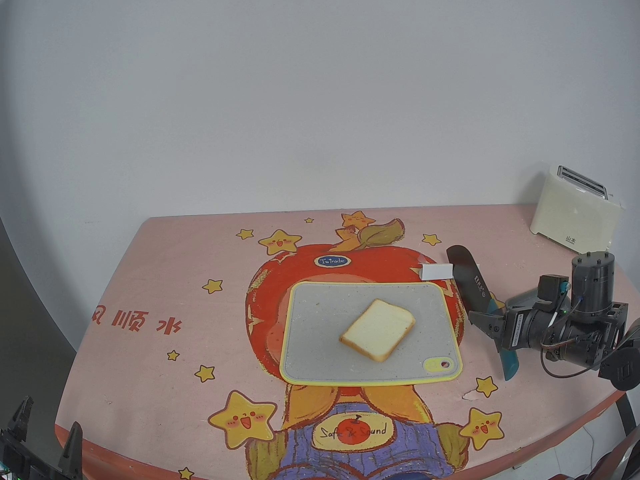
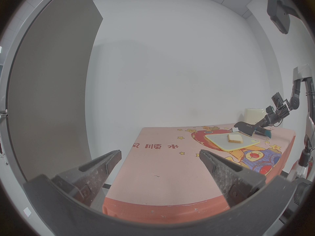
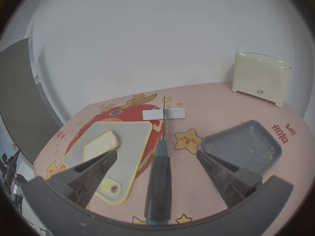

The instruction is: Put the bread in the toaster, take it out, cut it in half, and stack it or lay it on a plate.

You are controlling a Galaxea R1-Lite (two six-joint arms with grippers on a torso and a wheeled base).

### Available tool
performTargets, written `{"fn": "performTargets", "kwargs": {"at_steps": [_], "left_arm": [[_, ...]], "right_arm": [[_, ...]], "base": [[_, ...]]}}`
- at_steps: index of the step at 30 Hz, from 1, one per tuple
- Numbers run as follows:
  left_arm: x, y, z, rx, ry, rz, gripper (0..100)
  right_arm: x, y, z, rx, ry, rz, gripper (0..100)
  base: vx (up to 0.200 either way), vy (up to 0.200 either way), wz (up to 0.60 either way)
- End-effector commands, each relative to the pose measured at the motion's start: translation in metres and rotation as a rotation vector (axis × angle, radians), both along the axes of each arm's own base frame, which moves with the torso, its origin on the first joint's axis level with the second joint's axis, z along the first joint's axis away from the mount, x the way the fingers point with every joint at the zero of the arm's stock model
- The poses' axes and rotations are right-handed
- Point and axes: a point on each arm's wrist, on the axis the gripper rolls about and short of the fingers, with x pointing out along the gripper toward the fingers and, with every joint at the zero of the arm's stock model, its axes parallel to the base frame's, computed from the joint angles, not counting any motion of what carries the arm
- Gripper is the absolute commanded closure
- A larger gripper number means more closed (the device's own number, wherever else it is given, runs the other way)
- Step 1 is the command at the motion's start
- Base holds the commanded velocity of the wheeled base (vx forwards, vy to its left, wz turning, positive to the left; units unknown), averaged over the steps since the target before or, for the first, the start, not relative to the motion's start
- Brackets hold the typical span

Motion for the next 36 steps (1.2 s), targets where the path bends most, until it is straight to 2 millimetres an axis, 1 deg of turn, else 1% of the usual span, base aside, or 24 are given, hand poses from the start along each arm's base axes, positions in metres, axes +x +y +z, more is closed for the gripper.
{"fn": "performTargets", "kwargs": {"at_steps": [1,12,19,36], "left_arm": [[0.0004,0.0,-0.0047,0.0,0.006,0.001,0],[0.0004,0.0,-0.0047,0.0,0.006,0.001,0],[0.0004,0.0,-0.0047,0.0,0.006,0.001,0],[0.0004,0.0,-0.0047,0.0,0.006,0.001,0]], "right_arm": [[0.0034,0.0012,-0.0071,-0.012,0.027,-0.002,0],[0.0037,0.0022,-0.0101,-0.015,0.041,0.002,0],[0.0044,0.0051,-0.0164,-0.027,0.064,0.011,0],[0.0039,0.006,-0.0171,-0.029,0.066,0.014,0]], "base": [[0.0,0.0,0.0],[0.0,0.0,0.0],[0.0,0.0,0.0],[0.0,0.0,0.0]]}}
